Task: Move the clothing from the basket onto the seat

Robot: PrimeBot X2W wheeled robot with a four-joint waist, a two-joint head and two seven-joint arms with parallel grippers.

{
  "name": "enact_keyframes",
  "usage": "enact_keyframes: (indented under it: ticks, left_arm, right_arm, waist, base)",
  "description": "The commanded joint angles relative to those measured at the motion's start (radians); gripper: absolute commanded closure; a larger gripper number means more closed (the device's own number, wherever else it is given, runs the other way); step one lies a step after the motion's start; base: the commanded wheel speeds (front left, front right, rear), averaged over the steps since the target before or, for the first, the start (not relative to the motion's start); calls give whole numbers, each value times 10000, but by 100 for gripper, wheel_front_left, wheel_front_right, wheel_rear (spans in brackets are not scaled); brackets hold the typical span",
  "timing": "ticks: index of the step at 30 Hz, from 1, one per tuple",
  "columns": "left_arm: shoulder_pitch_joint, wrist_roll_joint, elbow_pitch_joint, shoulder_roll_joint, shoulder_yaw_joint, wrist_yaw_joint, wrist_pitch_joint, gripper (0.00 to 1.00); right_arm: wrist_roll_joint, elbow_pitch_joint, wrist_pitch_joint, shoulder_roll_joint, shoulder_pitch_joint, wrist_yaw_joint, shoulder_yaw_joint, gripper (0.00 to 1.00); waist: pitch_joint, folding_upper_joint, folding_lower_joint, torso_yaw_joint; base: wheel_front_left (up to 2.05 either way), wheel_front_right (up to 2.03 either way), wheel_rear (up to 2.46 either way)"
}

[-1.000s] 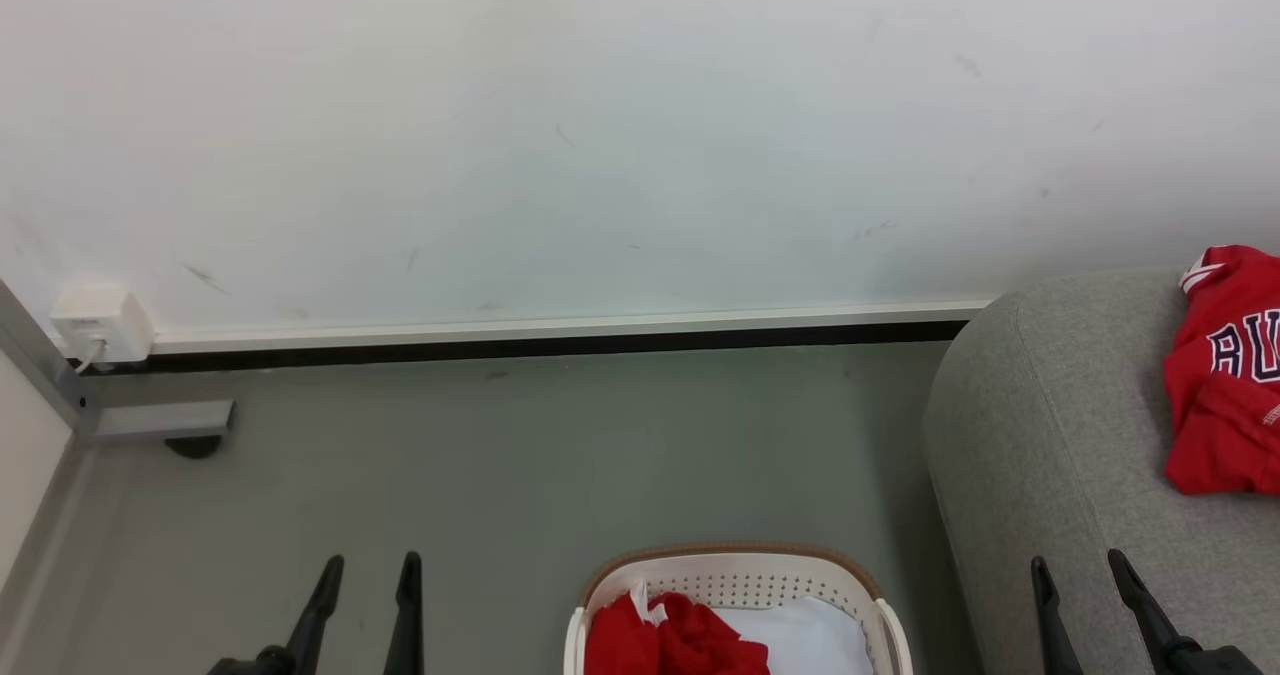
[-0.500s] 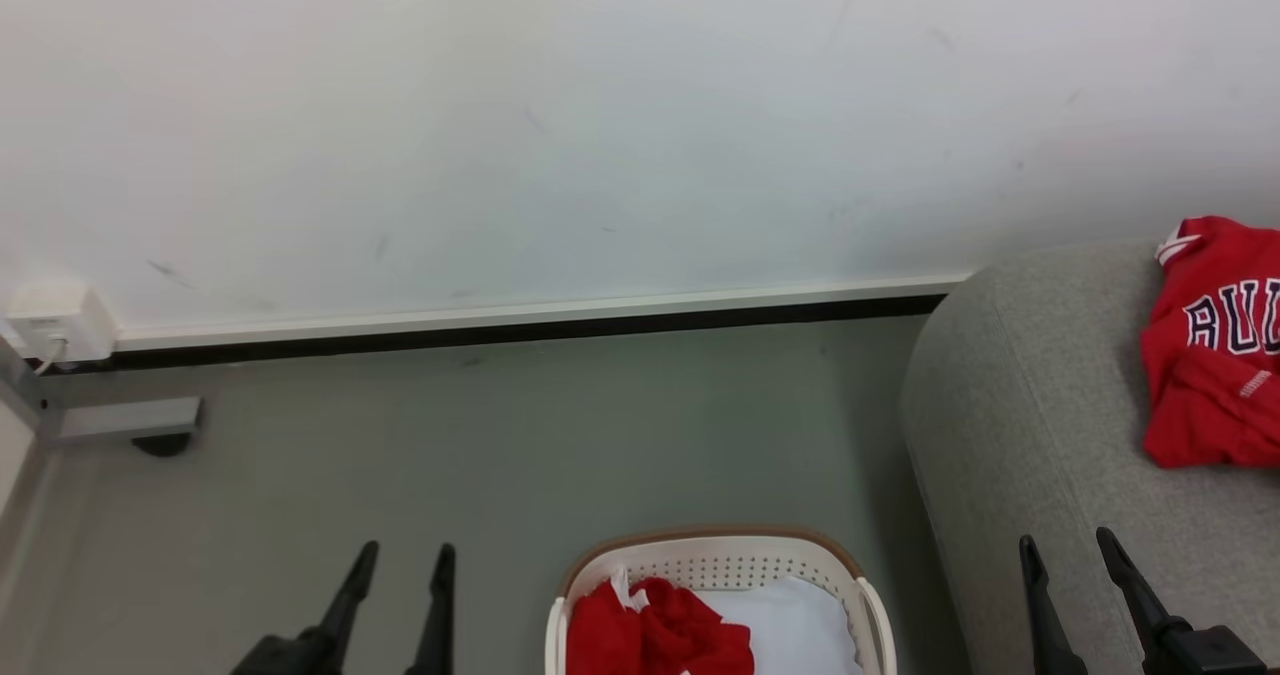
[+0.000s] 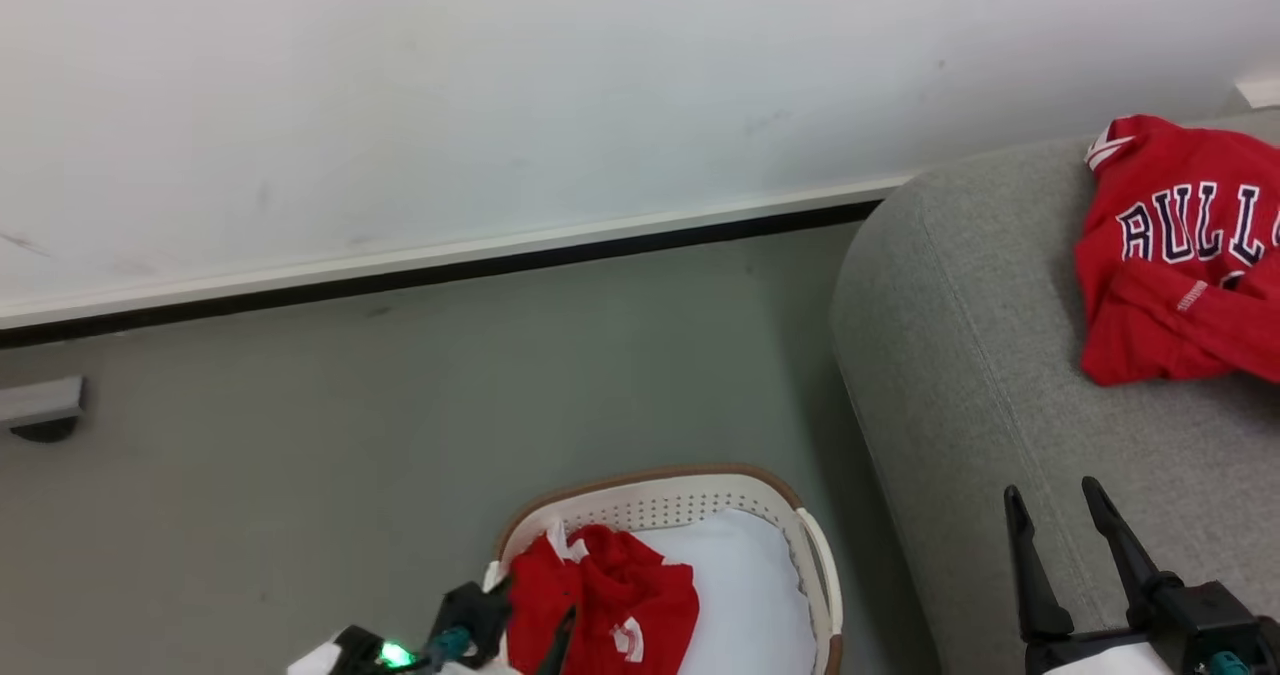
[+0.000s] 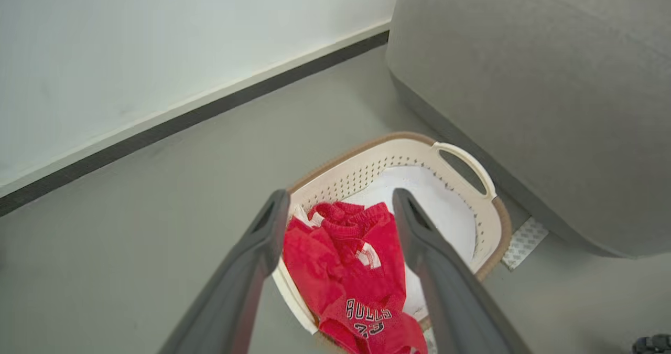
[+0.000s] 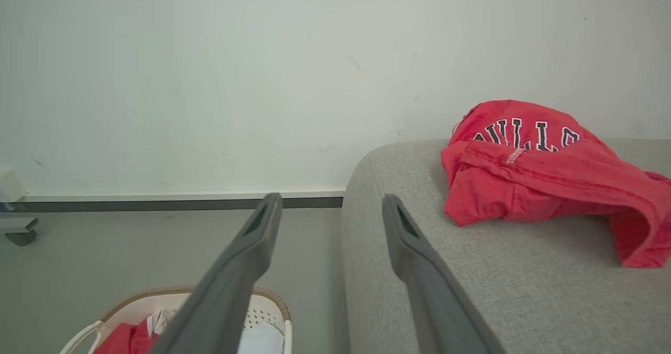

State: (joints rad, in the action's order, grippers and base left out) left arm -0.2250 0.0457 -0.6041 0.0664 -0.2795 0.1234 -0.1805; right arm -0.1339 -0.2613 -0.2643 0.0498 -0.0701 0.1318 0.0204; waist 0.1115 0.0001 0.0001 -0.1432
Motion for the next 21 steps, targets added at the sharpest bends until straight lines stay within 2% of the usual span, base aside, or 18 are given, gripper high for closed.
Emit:
enact_keyframes:
  ticks: [1,11,21]
  left_arm:
    - [-294,212,-494,32,-170,9,227,0]
    - [-1937,1035,-3120,169,-967,-221,1236,0]
    - [-3116,906,-4970,428,-949,-379,1945,0]
  right_arm:
    - [-162,34,-3,17,-167,-22,34,0]
    - [-445,433,-1,11,-936,-22,313,0]
    - [-977,659,-1,10,-1603,-22,674,0]
  waist:
    - [406,-1,-1,-385]
    - [2087,-1,-1,-1174]
    - [3448,-1,-1,-1749]
  base:
    - [0,0,0]
    - [0,0,0]
    - [0,0,0]
